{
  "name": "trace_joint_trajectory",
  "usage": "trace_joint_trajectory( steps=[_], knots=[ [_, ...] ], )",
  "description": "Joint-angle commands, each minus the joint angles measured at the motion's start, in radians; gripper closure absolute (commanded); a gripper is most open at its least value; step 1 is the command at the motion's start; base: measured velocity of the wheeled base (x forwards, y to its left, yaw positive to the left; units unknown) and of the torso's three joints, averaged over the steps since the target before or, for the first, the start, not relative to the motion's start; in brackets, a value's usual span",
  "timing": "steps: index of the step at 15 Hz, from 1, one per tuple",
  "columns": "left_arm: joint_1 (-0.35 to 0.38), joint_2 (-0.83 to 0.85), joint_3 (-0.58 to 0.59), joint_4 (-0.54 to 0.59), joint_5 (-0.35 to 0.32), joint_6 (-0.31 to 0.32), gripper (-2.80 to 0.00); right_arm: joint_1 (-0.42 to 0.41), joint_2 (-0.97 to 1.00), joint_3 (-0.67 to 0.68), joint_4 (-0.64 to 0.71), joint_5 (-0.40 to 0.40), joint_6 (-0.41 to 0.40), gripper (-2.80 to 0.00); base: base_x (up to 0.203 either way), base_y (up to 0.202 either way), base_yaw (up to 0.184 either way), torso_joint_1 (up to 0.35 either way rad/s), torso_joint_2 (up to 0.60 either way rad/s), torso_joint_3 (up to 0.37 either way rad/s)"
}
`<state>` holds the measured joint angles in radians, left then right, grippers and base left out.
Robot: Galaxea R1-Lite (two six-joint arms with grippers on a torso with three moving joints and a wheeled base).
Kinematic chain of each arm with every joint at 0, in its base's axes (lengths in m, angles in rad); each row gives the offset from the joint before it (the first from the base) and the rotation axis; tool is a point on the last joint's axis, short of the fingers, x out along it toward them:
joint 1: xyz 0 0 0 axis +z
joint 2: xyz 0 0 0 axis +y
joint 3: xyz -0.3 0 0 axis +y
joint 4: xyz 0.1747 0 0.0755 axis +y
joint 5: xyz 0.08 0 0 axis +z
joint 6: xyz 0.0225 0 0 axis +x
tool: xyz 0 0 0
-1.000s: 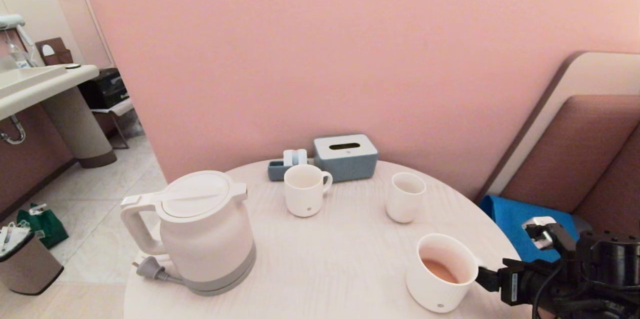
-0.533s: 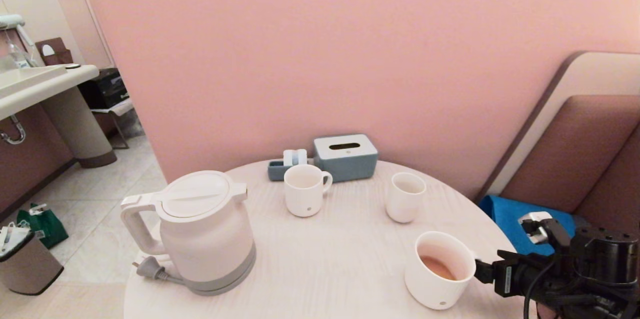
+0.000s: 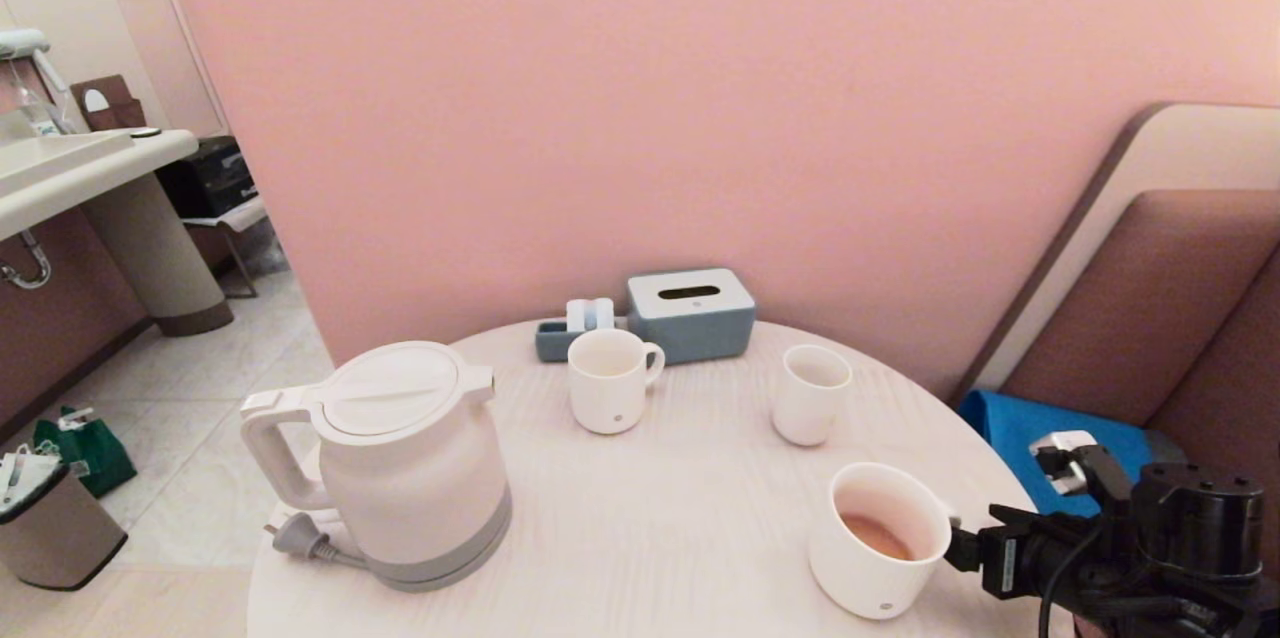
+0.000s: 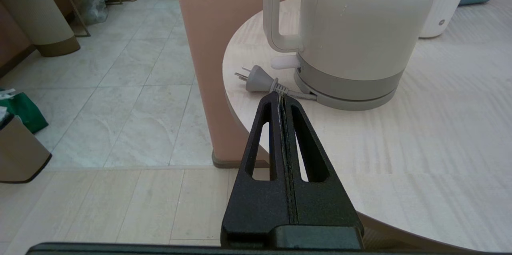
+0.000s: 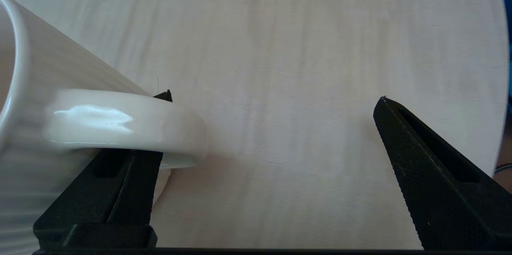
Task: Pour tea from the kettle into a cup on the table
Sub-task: Pick up the cup
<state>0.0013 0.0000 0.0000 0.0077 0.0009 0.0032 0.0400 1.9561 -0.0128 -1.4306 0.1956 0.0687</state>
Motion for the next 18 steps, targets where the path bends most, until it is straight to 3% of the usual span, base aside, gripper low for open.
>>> trace_joint_trajectory(
  steps=[1,7,8,18],
  knots=[
    [0.000,0.002,0.000,0.000,0.001,0.000,0.00,0.013,0.005,0.003,-0.018,0.002,0.000,-2.80,0.000,0.000,0.000,0.000,0.00,0.000],
    [0.000,0.002,0.000,0.000,0.001,0.000,0.00,0.040,0.006,0.013,-0.045,-0.014,0.036,-2.80,0.000,0.000,0.000,0.000,0.00,0.000],
    [0.000,0.002,0.000,0.000,0.001,0.000,0.00,0.038,0.004,0.013,-0.045,-0.015,0.036,0.00,0.000,0.000,0.000,0.000,0.00,0.000],
    [0.000,0.002,0.000,0.000,0.001,0.000,0.00,0.040,-0.002,0.013,-0.045,-0.019,0.036,0.00,0.000,0.000,0.000,0.000,0.00,0.000]
  ],
)
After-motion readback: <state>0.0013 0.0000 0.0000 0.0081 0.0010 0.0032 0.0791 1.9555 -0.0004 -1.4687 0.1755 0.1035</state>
